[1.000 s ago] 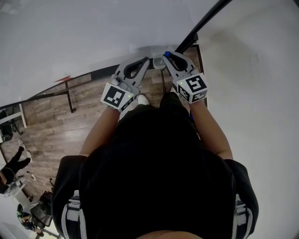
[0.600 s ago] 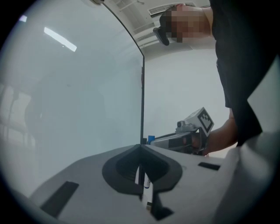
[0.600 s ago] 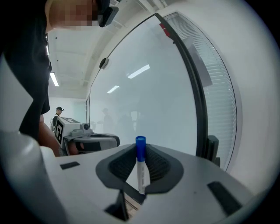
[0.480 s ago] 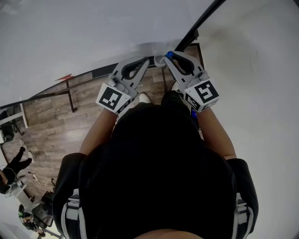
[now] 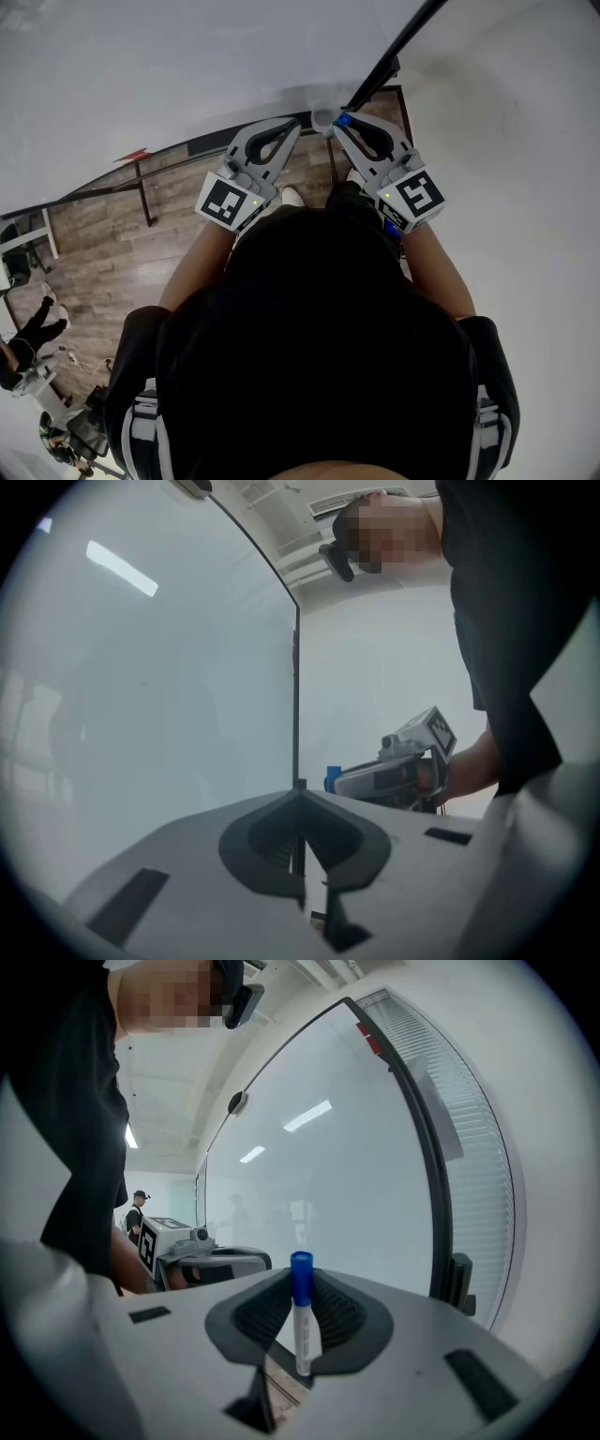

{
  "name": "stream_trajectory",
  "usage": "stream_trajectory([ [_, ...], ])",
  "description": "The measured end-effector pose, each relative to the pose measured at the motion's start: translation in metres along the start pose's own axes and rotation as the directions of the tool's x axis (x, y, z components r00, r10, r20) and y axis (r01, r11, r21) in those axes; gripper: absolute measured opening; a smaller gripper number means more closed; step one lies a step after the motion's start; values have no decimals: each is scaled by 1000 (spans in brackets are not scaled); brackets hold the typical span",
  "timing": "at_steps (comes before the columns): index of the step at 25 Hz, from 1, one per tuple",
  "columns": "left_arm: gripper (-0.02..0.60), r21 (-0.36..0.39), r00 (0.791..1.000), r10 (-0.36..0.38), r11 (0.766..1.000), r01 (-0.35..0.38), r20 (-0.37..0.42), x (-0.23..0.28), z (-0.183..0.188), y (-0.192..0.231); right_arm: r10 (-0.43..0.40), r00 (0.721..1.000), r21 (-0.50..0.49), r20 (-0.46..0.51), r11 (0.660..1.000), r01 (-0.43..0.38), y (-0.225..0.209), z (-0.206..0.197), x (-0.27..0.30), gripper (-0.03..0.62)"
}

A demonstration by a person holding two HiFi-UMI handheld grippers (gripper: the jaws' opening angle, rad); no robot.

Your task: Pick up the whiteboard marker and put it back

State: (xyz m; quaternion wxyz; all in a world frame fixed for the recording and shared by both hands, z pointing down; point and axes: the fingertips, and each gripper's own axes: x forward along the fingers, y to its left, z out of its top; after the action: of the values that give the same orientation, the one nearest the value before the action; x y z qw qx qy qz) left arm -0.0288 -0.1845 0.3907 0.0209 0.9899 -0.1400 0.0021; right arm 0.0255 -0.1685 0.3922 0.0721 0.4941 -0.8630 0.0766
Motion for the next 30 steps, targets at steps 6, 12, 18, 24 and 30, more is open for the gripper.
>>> stream_trajectory([
  [6, 3, -14, 1000, -14, 1000, 14, -5, 1, -4, -3, 10, 1000, 29, 5, 1000, -10, 3, -5, 4, 61],
  [12, 3, -33, 1000, -26, 999, 26, 4, 5, -4, 2, 6, 1000, 35, 0, 999, -6, 0, -3, 7, 61],
  [18, 3, -36, 1000, -19, 999, 18, -10, 4, -11, 7, 1, 1000, 35, -4, 999, -1, 0, -6, 9, 61],
  [24, 3, -31, 1000, -18, 999, 17, -18, 2, -7, 8, 1, 1000, 25, -5, 1000, -1, 2, 6, 11, 61],
  [30, 3, -26, 1000, -9, 1000, 8, -15, 2, -11, 7, 7, 1000, 58, 7, 998, -7, 0, 4, 10, 61],
])
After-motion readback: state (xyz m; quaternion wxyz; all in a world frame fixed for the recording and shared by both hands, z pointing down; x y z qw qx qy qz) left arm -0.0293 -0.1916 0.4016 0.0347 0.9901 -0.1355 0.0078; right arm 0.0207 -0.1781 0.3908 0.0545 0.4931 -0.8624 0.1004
